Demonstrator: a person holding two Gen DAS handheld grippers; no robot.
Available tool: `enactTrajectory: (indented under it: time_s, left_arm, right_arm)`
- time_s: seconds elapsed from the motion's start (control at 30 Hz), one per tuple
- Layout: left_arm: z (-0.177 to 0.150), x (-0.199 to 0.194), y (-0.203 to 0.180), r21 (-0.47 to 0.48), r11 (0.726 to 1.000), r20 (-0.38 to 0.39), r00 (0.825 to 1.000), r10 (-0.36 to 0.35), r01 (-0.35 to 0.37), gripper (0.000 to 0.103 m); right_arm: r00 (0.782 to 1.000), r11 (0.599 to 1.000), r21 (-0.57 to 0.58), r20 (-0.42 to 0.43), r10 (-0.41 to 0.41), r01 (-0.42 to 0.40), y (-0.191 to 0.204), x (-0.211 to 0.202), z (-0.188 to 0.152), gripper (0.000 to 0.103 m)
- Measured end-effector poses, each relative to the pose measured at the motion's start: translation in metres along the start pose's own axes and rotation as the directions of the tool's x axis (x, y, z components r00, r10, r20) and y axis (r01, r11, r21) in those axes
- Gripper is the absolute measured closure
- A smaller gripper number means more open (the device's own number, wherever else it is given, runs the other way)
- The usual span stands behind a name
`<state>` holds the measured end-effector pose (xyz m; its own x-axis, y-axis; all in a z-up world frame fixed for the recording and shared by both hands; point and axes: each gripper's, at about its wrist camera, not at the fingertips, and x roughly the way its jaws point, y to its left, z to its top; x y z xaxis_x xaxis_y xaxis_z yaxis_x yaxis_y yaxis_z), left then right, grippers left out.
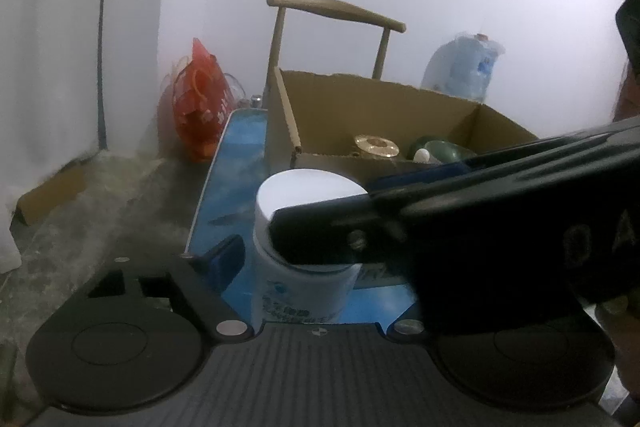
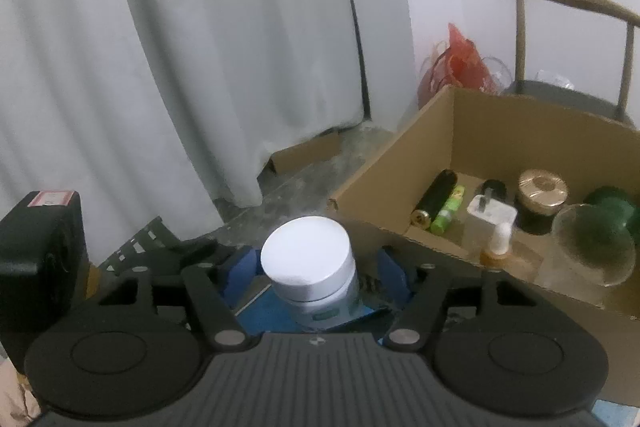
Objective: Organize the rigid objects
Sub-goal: 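Grasp the white supplement bottle with the right gripper, then carry the white bottle into the box and open the right gripper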
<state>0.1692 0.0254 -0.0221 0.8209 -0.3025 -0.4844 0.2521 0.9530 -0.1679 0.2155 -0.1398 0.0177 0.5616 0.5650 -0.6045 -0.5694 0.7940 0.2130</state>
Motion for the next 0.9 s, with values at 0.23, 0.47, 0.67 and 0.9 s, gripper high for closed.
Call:
enactTrajectory:
  time_s: [0.23,0.47,0.67,0.9]
  left_arm:
    - [0.002,0.003,-0.001,0.006,1.000,-0.005,1.000,0.005,-0.005,0.036]
    - [0.003,-0.001,-0.003,0.016,1.000,-0.001,1.000,0.009,-0.009,0.046]
    - [0.006,-0.032,-0.021,0.062,0.998,0.045,0.999,0.011,-0.014,0.047]
    - [0.041,-0.073,-0.067,0.171,0.985,0.163,0.985,-0.051,0.023,0.048]
  right_arm:
    - [1.000,1.000,0.001,-0.012,0.007,-0.007,0.000,0.003,-0.001,0.042]
    - [1.000,1.000,0.007,-0.012,0.015,-0.015,0.000,0.000,-0.002,0.045]
    - [0.999,0.999,-0.002,0.011,0.047,-0.047,0.006,-0.026,-0.007,0.045]
    - [0.988,0.998,-0.045,0.151,0.040,-0.033,0.008,-0.105,0.006,0.045]
